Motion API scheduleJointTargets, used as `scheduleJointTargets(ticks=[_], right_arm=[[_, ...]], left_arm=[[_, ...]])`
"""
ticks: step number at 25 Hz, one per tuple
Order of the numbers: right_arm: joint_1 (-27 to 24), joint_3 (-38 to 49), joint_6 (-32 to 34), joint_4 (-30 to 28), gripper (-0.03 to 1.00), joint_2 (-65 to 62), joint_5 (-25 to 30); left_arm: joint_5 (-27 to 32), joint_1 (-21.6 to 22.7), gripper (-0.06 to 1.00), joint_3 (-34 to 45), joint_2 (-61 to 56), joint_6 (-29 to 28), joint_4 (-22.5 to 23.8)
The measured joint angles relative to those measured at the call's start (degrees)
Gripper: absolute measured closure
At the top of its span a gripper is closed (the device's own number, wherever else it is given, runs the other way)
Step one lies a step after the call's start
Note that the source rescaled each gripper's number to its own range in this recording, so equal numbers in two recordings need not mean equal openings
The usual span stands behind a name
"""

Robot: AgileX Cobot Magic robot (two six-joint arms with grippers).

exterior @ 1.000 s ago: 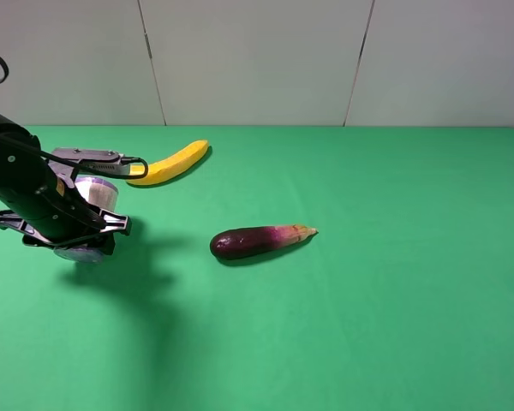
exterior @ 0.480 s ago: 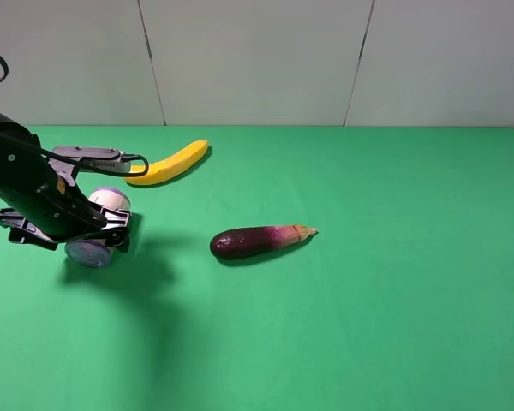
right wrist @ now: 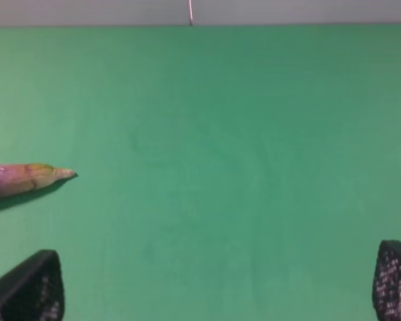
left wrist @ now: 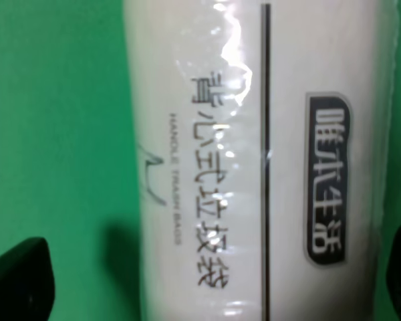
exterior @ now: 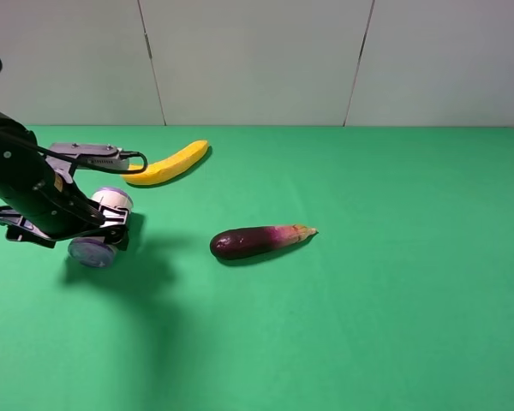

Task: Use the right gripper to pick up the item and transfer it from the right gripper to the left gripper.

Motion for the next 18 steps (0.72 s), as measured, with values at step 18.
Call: scheduleJointTargets(ticks=[18], right_arm=[[0.0,0.0,0.0,0.0,-0.03,0.0,0.0]], left_arm=[[18.3,0.0,-0.06,-0.8,-26.7,0.0,0.0]])
